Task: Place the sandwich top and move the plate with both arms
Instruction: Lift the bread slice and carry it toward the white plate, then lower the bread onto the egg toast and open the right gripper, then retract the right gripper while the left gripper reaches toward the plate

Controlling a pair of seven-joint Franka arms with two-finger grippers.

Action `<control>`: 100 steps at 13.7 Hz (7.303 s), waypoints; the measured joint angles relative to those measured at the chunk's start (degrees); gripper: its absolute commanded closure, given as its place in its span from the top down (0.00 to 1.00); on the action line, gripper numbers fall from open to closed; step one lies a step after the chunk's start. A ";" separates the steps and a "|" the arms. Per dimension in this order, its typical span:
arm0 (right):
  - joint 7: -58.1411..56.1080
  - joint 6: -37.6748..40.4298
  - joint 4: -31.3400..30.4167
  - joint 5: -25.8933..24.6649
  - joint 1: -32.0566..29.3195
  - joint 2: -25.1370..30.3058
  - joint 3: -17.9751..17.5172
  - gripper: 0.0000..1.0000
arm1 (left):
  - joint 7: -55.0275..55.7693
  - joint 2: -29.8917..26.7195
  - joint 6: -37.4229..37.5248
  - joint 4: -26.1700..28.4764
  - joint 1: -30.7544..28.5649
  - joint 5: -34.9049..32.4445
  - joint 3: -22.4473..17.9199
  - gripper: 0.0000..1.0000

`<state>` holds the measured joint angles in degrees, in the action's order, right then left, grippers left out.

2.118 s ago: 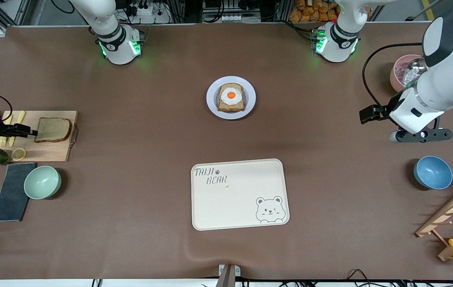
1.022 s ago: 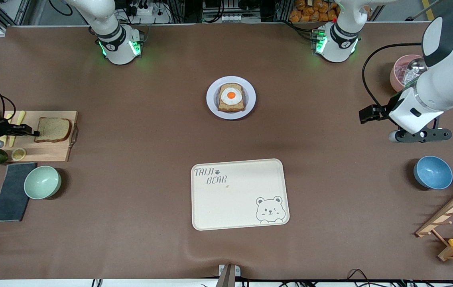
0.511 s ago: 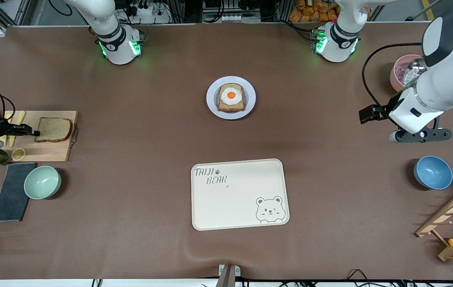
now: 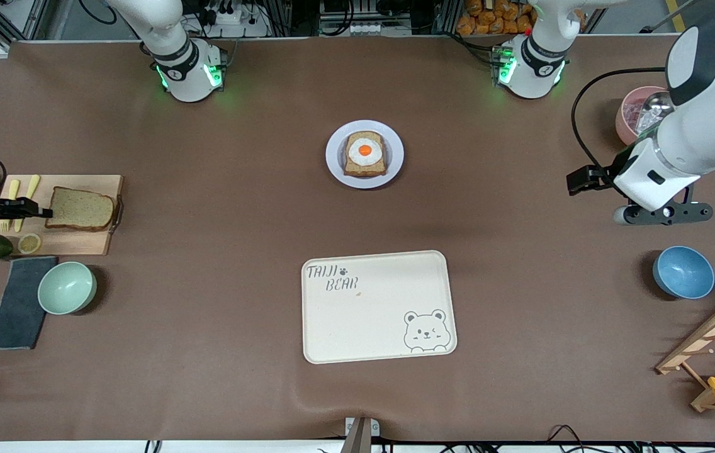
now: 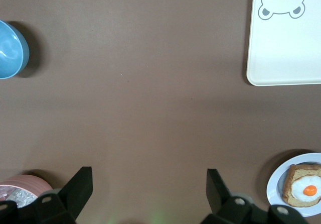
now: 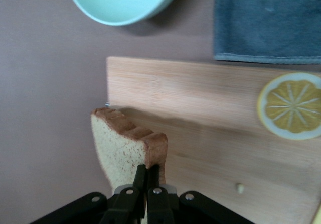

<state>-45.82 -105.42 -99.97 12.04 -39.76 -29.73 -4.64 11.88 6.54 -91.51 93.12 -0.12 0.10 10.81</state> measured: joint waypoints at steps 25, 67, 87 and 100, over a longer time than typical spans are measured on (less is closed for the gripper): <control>16.53 1.17 -11.39 39.82 34.19 3.40 -2.31 0.00 | 0.00 0.00 0.00 0.06 0.03 0.00 0.03 1.00; 8.25 -20.70 -28.77 75.90 71.35 5.24 -1.20 0.60 | 0.00 0.50 0.00 0.65 0.17 0.00 0.10 1.00; 26.07 0.33 -18.10 34.77 45.14 14.69 1.76 1.00 | -2.87 11.16 -19.67 20.12 -0.33 20.51 7.22 1.00; 39.23 24.88 16.88 0.49 32.42 15.14 1.82 1.00 | -1.07 17.54 -30.02 27.65 7.77 28.45 7.69 1.00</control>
<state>-6.58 -80.54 -83.09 12.53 -7.33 -14.59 -2.82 10.80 24.08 -121.53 120.77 7.65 28.55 18.50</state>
